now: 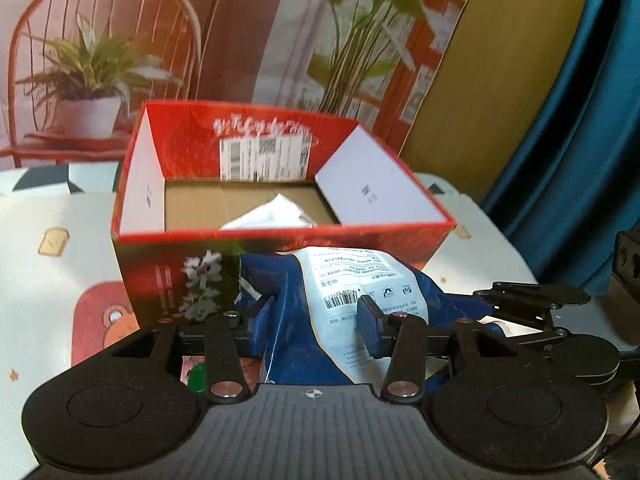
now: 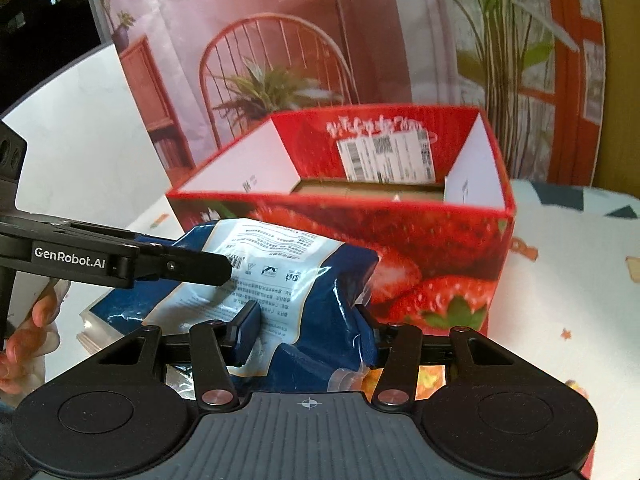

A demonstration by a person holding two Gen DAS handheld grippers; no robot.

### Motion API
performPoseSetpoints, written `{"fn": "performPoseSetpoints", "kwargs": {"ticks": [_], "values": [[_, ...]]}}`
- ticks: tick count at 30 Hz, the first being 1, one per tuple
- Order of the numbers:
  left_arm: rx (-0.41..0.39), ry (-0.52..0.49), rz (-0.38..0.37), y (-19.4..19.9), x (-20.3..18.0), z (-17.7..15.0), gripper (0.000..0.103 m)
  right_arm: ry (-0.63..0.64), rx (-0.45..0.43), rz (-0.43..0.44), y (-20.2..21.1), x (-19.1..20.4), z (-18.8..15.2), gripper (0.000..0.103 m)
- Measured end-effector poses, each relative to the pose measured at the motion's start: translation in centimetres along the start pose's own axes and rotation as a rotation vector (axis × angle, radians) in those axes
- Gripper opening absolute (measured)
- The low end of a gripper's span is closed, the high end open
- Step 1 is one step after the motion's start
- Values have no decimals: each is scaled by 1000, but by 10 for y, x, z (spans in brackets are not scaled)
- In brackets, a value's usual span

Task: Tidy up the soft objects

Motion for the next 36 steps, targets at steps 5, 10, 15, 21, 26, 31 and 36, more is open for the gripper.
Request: {"fn": "performPoseSetpoints", "kwargs": {"ticks": [5, 10, 15, 21, 26, 31, 36], "values": [[-50, -14, -4, 14, -10, 10, 48, 20, -42, 3, 15, 4, 15, 46], [-99, -22, -5, 27, -16, 18, 48, 38, -80, 8, 28, 9, 30, 45], [-139, -27, -7, 34, -20, 29, 47, 70, -111, 4, 35, 13, 46, 45], [-162, -34, -5, 36, -21, 42, 47, 84, -133, 1, 35, 13, 63, 45], [-166, -33, -5, 31, -16, 51, 47, 93, -136, -1, 29, 9, 75, 45], [-165, -17, -6, 23, -8, 59, 47, 103, -131, -1, 17, 6, 86, 45], [-155, -1, -6, 12, 3, 68, 47, 109, -117, -1, 0, 3, 96, 45]]}}
Point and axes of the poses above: each gripper's, at about its wrist camera, not at the fingertips, and y roughly against the way its jaws point, x to its left, z to its top, the point moved 3 cm from there along -y, roughly the way its jaws point, and after that the axes turned 12 degrees about -z, right-handed, at the moved point
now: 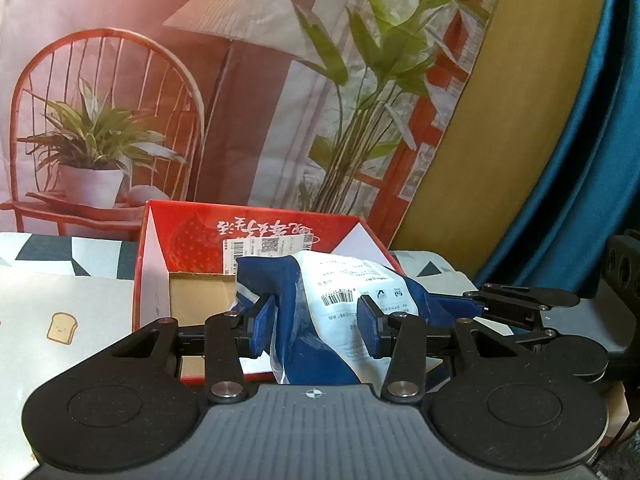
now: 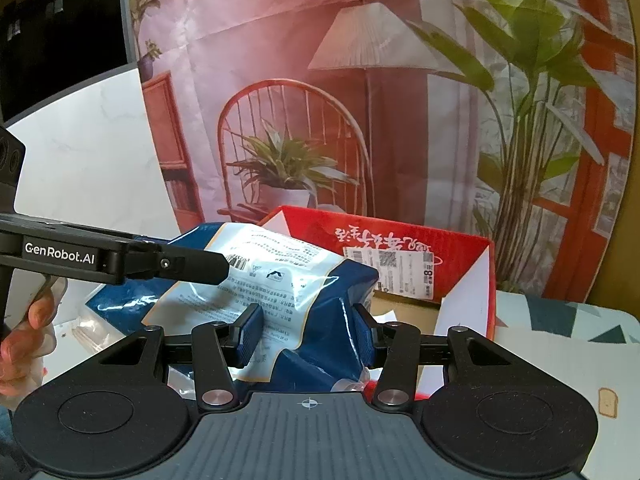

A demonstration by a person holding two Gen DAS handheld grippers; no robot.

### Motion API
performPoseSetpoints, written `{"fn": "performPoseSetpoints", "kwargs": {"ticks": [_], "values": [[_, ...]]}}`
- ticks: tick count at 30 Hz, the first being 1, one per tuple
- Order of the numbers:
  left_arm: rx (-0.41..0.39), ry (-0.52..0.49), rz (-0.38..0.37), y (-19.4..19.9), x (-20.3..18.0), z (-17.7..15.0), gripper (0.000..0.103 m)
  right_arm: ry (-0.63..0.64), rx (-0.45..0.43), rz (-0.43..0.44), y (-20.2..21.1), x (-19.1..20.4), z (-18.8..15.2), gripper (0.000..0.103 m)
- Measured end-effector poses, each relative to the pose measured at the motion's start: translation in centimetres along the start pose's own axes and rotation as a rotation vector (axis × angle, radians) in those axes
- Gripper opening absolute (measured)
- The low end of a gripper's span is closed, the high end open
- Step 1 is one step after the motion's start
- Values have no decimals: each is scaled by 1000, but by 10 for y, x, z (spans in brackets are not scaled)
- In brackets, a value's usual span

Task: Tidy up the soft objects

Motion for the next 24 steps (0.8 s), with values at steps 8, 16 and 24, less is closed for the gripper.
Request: {"fn": "performPoseSetpoints", "kwargs": {"ticks": [8, 16, 24], "values": [[20, 34, 2, -22, 20, 10, 47, 11, 29, 3, -32, -5, 9, 45], [40, 55, 2, -40, 38, 17, 47, 24, 53, 4, -62, -11, 15, 44], [74, 75, 5, -59, 55, 22, 47, 29, 75, 3, -90, -18, 21, 44]]}}
Point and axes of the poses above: each gripper's, at about its wrist camera, not at the fingertips, and y roughly against the way its jaws point, x to its left, z to its top, the point moved 3 cm from there along -y, roughly the way its jaws point, and after that the axes turned 12 degrees about -z, right-handed, at the moved point
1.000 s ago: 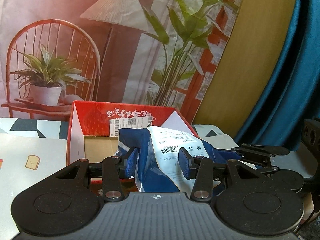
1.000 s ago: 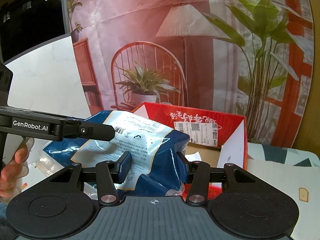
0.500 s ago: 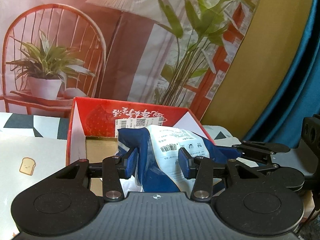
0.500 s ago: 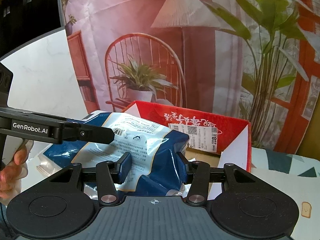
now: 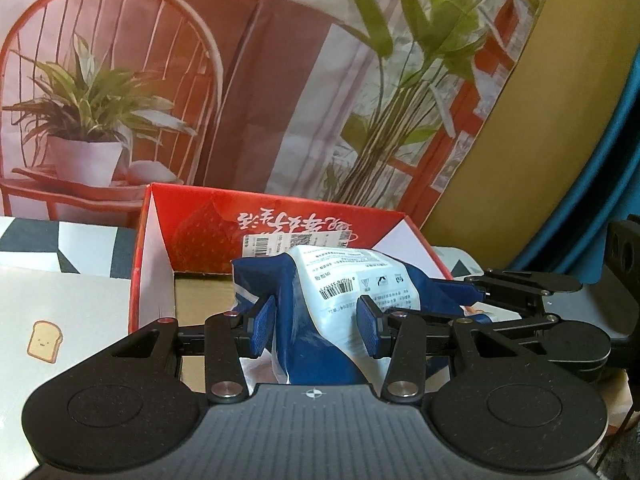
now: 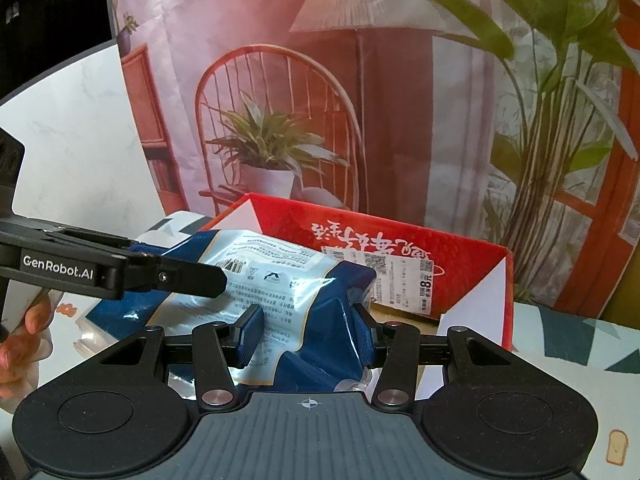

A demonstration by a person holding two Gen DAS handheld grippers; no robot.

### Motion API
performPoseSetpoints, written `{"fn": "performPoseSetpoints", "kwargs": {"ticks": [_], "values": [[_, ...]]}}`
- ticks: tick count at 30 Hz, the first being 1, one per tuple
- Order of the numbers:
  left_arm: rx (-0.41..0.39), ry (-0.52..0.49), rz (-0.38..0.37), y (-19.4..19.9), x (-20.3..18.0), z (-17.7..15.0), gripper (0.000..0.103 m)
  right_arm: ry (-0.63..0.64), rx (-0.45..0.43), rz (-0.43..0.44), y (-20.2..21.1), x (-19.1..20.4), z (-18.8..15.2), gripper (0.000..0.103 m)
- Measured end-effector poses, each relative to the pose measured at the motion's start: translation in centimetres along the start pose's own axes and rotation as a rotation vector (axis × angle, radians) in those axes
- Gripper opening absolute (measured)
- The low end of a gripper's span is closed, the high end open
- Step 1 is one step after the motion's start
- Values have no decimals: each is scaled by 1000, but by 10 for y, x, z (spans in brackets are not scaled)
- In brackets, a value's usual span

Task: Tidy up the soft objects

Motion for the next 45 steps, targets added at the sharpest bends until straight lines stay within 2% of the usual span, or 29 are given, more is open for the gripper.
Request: {"fn": "performPoseSetpoints", "kwargs": {"ticks": [6, 16, 27, 31, 38, 45], "values": [[30, 21, 17, -11, 16, 3, 47, 7, 29, 3, -22, 0, 6, 44], [75, 15, 87, -33, 33, 12, 47, 11, 98, -24, -58, 5, 15, 44], [116, -24, 136, -42, 37, 11, 45, -43, 206, -91, -85, 8, 7, 46], [103, -64, 166, -35, 31, 12, 47, -70, 203, -129, -82, 3, 6, 49], [74, -89, 150, -11, 12, 13, 47, -77, 196, -150, -62, -2, 1, 52], [37, -117, 167, 21, -9, -2, 48, -118, 124, -182, -24, -8, -12, 52]]}}
Point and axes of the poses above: each gripper's, at about its wrist camera, not at the fingertips, and y roughly against the way its jaws point, x to its left, z to its top, the point moved 3 cm from there along -y, roughly the way its jaws point, and after that the axes turned 12 degrees about -z, right-handed, at the moved point
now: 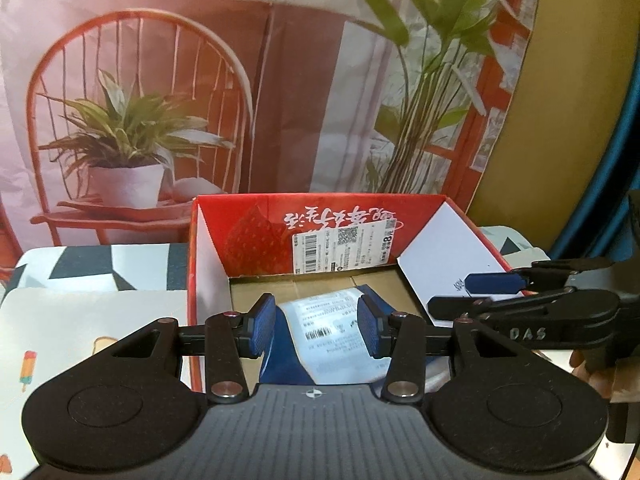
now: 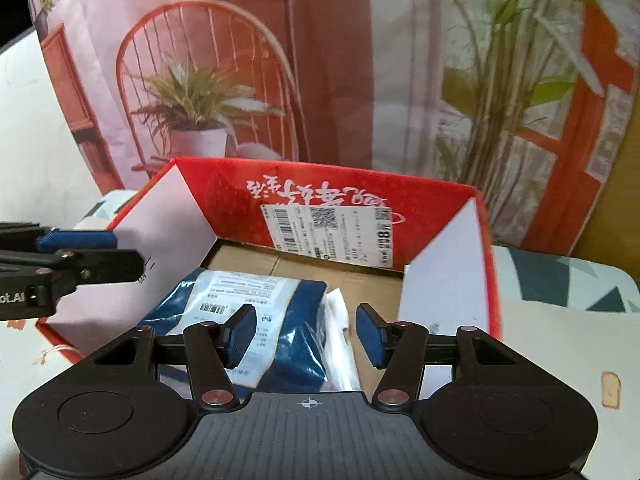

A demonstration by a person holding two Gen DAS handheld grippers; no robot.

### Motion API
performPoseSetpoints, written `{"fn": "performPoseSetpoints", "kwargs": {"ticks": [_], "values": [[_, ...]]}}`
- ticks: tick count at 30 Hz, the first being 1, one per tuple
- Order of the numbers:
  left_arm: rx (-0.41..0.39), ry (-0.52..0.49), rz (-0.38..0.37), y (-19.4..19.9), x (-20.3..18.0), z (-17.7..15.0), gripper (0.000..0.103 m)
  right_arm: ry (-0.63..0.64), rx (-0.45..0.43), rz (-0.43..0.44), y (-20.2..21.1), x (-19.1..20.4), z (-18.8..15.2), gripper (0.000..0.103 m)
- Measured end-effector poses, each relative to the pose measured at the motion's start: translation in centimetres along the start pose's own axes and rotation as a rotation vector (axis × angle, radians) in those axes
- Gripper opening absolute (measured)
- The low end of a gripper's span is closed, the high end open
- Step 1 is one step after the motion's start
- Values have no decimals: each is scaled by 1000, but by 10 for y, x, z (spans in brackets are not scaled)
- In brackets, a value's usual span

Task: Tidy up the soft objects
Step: 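Lower the blue-and-white bag into the red box and open both tools, then move both tools back down to the orange floral cloth on the pile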

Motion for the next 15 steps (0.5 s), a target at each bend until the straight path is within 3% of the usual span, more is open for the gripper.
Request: {"fn": "performPoseSetpoints", "kwargs": {"ticks": [15], "values": [[-45, -9, 43, 54, -39, -48, 48, 26, -163, 18, 81, -12, -50, 52]]}}
Point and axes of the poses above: each gripper's, at about its wrist camera, not at the fingertips, and y roughly against the way its jaws point, x to its left, z to its top, the point moved 3 cm from there along -y, roughly the way its jaws point, and after that the axes turned 12 degrees about -z, right-handed, at the moved point
